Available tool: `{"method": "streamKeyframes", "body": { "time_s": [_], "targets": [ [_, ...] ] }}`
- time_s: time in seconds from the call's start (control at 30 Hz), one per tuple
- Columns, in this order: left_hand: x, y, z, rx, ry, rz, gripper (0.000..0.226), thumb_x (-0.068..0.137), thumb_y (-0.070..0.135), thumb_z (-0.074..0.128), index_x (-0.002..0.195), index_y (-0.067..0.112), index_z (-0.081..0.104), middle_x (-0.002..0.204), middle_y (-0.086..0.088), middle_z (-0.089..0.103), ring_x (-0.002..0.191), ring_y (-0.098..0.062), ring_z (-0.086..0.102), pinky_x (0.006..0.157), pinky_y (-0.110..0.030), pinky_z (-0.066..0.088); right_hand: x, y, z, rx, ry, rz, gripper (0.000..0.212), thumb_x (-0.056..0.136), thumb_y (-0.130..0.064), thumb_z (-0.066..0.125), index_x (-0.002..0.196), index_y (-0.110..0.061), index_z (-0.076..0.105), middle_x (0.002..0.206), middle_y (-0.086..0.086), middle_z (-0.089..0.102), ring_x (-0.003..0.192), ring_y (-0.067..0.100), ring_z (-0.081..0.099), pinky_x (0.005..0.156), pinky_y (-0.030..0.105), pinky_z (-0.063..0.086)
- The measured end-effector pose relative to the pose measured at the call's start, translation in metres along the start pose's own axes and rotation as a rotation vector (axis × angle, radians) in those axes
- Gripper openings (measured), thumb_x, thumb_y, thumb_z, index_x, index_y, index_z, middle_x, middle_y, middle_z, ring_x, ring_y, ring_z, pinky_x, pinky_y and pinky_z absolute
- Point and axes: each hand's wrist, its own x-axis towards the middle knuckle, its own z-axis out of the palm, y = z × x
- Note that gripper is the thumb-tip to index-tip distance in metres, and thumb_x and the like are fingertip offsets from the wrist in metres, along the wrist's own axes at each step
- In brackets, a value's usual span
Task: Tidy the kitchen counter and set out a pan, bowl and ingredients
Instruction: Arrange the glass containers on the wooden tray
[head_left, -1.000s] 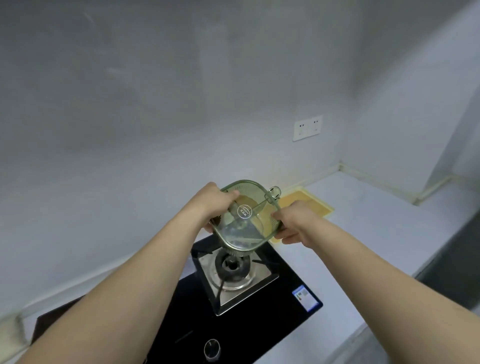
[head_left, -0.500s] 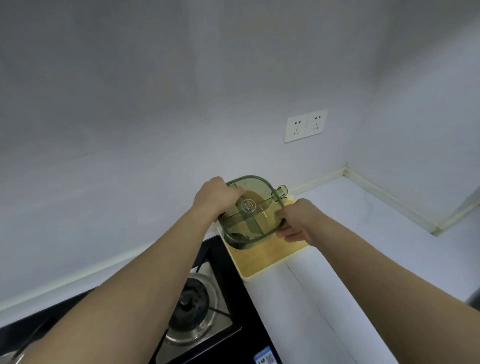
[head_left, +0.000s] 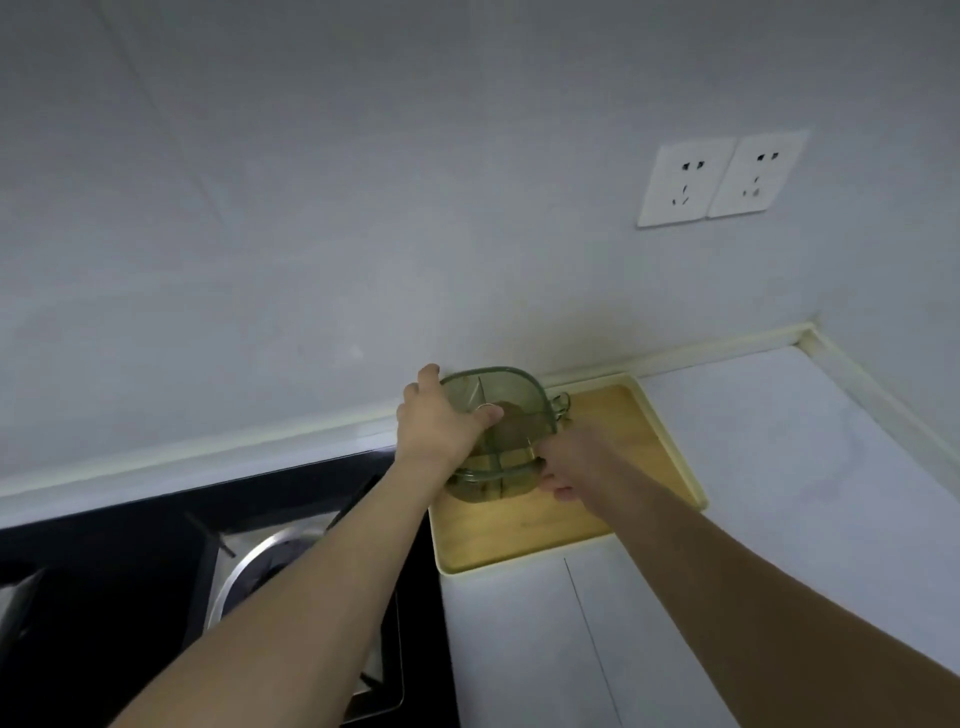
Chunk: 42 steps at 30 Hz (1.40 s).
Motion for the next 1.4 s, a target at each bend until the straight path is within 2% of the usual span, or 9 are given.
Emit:
{"method": "streamKeyframes", "body": {
  "time_s": [0.07,0.3,0.43,0.6,0.67,0.77,0.87,1.13,1.4],
  "targets": [
    [0.006,-0.015,0.012,-0.033,0.016,0.006,0.097,0.071,0.048,0.081,0.147,0.018,0.029,0.140,-0.007,0.040,0.129,-0.028,0.043,0.104,-0.046,0.043,0.018,0.010,0.008,0.023,-0.012,0.009,0.012,0.090,-0.016,0.050,0.099,-0.010,0.055,0.096,0.013,0.061,0.078,0.023,0.059,0.058,0.029,0.048],
    [0.012,-0.051,0.040,-0.023,-0.001,0.103,0.066,0.089,0.046,0.064,0.145,0.022,0.036,0.153,0.001,0.021,0.139,-0.024,0.028,0.112,-0.035,0.032,0.040,0.024,0.024,-0.106,0.058,-0.034,0.028,0.096,-0.026,0.055,0.072,-0.013,0.053,0.080,0.008,0.063,0.069,0.018,0.059,0.059,0.027,0.043],
    [0.008,-0.058,0.045,0.263,0.018,0.229,0.065,0.100,0.051,0.038,0.153,0.017,0.021,0.161,0.005,-0.004,0.147,-0.021,0.003,0.117,-0.038,0.019,0.054,0.020,0.023,-0.142,0.035,0.052,0.030,0.093,-0.036,0.059,0.076,-0.012,0.056,0.082,0.004,0.064,0.068,0.016,0.059,0.059,0.026,0.044],
    [0.009,-0.063,0.040,0.474,-0.060,0.275,0.072,0.101,0.054,0.021,0.156,0.012,0.001,0.164,0.000,-0.008,0.149,-0.019,-0.015,0.121,-0.032,-0.005,0.055,0.017,0.027,-0.232,0.052,0.054,0.030,0.095,-0.041,0.055,0.088,-0.011,0.057,0.080,0.004,0.057,0.064,0.016,0.051,0.054,0.026,0.036],
    [0.009,-0.064,0.037,0.505,-0.067,0.263,0.071,0.101,0.053,0.018,0.156,0.011,0.000,0.164,-0.001,-0.007,0.149,-0.020,-0.016,0.122,-0.033,-0.006,0.052,0.017,0.029,-0.258,0.051,-0.022,0.030,0.097,-0.038,0.051,0.096,-0.009,0.061,0.082,0.006,0.060,0.066,0.017,0.052,0.051,0.025,0.034],
    [0.012,-0.066,0.031,0.564,-0.055,0.276,0.069,0.102,0.051,0.016,0.156,0.011,0.002,0.164,-0.004,-0.004,0.149,-0.021,-0.013,0.122,-0.037,-0.003,0.052,0.016,0.033,-0.240,0.041,-0.079,0.028,0.097,-0.035,0.052,0.084,-0.011,0.057,0.071,0.003,0.054,0.059,0.015,0.049,0.048,0.025,0.031],
    [0.015,-0.067,0.029,0.562,-0.069,0.294,0.067,0.103,0.048,0.019,0.156,0.010,0.005,0.164,-0.003,-0.002,0.149,-0.019,-0.011,0.122,-0.036,-0.002,0.055,0.014,0.034,-0.262,0.053,-0.058,0.028,0.096,-0.036,0.053,0.089,-0.009,0.058,0.070,0.002,0.052,0.059,0.015,0.048,0.048,0.025,0.029],
    [0.017,-0.070,0.031,0.497,-0.055,0.312,0.067,0.103,0.047,0.021,0.156,0.008,0.007,0.164,-0.003,-0.001,0.149,-0.016,-0.013,0.122,-0.032,-0.003,0.064,0.015,0.035,-0.204,0.016,-0.011,0.039,0.094,-0.038,0.056,0.115,-0.005,0.062,0.088,0.009,0.059,0.076,0.024,0.055,0.059,0.028,0.039],
    [0.017,-0.070,0.030,0.425,-0.047,0.342,0.066,0.103,0.045,0.028,0.155,0.008,0.011,0.164,-0.003,0.003,0.149,-0.015,-0.011,0.122,-0.032,0.000,0.065,0.014,0.032,-0.209,0.000,0.024,0.038,0.092,-0.040,0.059,0.108,-0.005,0.063,0.081,0.009,0.057,0.056,0.019,0.046,0.050,0.025,0.034]
  ]
}}
